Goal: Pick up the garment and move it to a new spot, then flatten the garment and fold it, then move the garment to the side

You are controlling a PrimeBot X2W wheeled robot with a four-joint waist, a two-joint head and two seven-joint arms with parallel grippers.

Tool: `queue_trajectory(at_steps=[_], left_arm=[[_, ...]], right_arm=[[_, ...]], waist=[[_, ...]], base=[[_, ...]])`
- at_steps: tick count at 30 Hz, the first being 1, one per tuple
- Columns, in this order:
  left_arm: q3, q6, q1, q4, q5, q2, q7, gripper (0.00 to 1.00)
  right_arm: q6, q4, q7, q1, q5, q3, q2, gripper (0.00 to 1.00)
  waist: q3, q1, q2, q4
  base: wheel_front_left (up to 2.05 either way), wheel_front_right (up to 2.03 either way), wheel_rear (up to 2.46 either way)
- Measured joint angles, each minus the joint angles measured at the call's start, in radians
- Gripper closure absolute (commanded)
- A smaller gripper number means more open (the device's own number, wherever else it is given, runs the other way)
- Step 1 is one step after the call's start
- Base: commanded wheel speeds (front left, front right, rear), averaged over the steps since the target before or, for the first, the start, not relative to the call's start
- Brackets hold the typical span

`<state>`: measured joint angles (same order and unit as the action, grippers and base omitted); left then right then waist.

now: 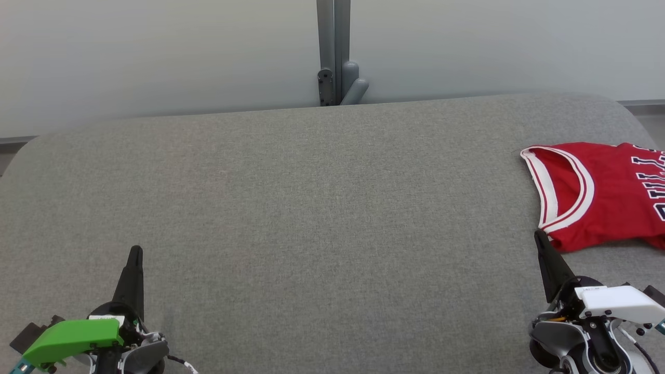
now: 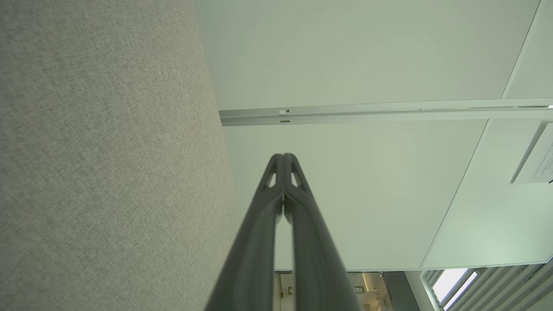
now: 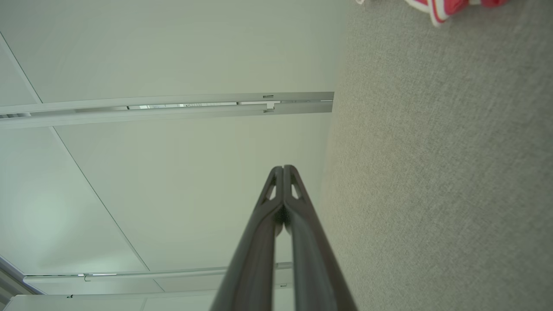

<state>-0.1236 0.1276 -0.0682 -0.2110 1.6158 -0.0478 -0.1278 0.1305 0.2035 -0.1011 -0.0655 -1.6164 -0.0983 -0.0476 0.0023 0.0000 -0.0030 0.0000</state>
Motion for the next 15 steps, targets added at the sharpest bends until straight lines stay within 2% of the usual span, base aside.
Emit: queue_trajectory(at_steps=[15], left_arm=[[0.000, 0.000, 0.000, 0.000, 0.000, 0.000, 0.000, 1.00]], right_arm=[[0.000, 0.000, 0.000, 0.000, 0.000, 0.000, 0.000, 1.00]], waist=[[0.000, 0.0000, 0.0000, 0.000]], base=[[0.00, 0.00, 0.00]])
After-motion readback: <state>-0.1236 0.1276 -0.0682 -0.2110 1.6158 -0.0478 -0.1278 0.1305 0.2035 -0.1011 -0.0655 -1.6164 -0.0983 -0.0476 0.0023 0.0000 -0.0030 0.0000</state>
